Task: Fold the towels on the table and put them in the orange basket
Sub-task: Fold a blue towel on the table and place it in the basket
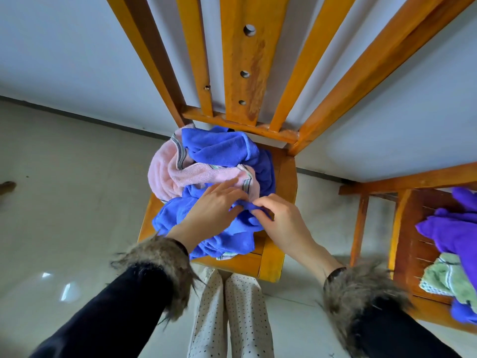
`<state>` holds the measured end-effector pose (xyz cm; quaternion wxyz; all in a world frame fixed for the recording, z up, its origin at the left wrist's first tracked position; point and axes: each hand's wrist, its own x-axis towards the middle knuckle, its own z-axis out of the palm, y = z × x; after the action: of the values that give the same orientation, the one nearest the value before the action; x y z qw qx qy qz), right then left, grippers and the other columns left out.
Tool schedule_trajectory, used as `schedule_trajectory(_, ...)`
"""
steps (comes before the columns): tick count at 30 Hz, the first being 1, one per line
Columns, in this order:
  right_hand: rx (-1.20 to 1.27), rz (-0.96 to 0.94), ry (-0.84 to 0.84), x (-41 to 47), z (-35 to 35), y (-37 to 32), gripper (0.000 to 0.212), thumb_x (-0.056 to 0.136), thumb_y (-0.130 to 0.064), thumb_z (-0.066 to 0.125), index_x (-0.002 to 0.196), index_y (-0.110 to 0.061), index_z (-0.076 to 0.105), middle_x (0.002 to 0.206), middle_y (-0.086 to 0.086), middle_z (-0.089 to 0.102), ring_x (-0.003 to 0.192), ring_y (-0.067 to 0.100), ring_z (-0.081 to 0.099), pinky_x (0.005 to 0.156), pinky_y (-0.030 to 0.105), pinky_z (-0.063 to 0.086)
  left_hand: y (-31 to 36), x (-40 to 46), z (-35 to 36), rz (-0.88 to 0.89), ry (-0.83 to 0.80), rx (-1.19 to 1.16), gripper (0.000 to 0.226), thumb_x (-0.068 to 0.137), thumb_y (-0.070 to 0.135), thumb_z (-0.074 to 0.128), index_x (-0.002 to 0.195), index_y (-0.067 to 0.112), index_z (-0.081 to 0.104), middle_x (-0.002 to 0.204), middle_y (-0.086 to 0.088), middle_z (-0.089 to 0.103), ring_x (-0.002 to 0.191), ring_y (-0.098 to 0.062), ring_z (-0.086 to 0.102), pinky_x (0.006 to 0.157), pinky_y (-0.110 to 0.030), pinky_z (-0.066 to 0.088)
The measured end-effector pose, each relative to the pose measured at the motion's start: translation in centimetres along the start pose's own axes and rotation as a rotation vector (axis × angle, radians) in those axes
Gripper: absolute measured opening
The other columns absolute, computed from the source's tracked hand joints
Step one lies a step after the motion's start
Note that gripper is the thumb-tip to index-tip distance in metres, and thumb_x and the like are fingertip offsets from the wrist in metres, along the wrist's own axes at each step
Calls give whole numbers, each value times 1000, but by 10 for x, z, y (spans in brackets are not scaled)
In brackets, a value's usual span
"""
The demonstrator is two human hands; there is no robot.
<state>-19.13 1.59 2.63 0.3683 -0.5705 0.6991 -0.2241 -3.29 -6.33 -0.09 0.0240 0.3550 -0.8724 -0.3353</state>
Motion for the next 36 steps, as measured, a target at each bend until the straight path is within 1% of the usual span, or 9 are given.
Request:
schedule_trajectory(3, 0, -83, -16, -2, -19, -23, 16, 86, -14, 58, 95, -7, 69, 89, -6, 62, 84, 9, 55, 71, 9, 38, 11, -7, -26, 54, 13, -106, 25, 82, 24, 53, 100, 11, 63, 108, -3, 64, 120, -19, 49, 90, -36, 44)
schedule_trajectory(5, 2, -131, 2, -2, -35, -42, 16, 85, -12, 58, 94, -6, 69, 89, -13, 54, 89, 7, 51, 72, 1, 34, 24, -11, -48, 14, 48, -187, 23, 76, 28, 52, 92, 13, 58, 89, 2, 60, 88, -16, 52, 73, -25, 42)
schedule_trajectory(7, 30, -154, 35, -3, -53, -65, 14, 86, -11, 60, 93, -5, 69, 88, -14, 53, 88, 0, 49, 74, -2, 32, 40, -19, -76, -117, 69, -245, 22, 68, 33, 49, 83, 17, 51, 74, 8, 54, 73, -17, 48, 67, -28, 41)
schedule_trajectory(11, 27, -188, 28, -10, -89, -116, 13, 88, -11, 61, 96, -7, 70, 86, -6, 58, 82, 6, 53, 73, 11, 39, 66, -46, -131, -163, 133, -376, 20, 71, 28, 57, 89, 23, 50, 81, 16, 56, 77, 0, 52, 74, -16, 41)
schedule_trajectory(16, -3, -347, 47, -25, -131, -201, 14, 89, -13, 61, 97, -6, 69, 85, -8, 55, 78, 3, 50, 69, 3, 37, 116, -94, -214, -130, 175, -449, 20, 83, 43, 64, 75, 24, 61, 70, 14, 60, 67, 1, 51, 66, -14, 40)
schedule_trajectory(21, 8, -488, -55, -39, -160, -294, 11, 91, -18, 58, 94, -12, 66, 82, -10, 57, 76, -2, 53, 68, 7, 41, 157, -156, -295, -190, 454, -480, 18, 84, 31, 57, 78, 14, 59, 69, 11, 60, 67, -3, 55, 64, -13, 44)
schedule_trajectory(25, 27, -521, -212, -41, -159, -367, 19, 90, -32, 58, 86, -15, 66, 79, 1, 66, 75, 16, 59, 66, 28, 46, 176, -212, -356, -242, 669, -379, 13, 89, 18, 58, 77, 15, 56, 71, 10, 59, 70, -2, 58, 67, -16, 44)
schedule_trajectory(32, -79, -641, -454, -41, -107, -467, 24, 92, -21, 54, 83, 1, 57, 76, 10, 56, 67, 16, 46, 67, 30, 40, 184, -329, -430, -312, 1133, -275, 19, 88, 6, 58, 74, 18, 54, 70, 9, 60, 65, -2, 55, 67, -17, 45)
schedule_trajectory(36, -49, -698, -443, -51, -64, -519, 36, 94, -18, 50, 61, -15, 37, 58, -6, 38, 52, 8, 32, 52, 18, 27, 164, -404, -444, -423, 1274, -84, 29, 85, 7, 62, 76, 32, 53, 71, 22, 60, 69, 4, 54, 73, -11, 43)
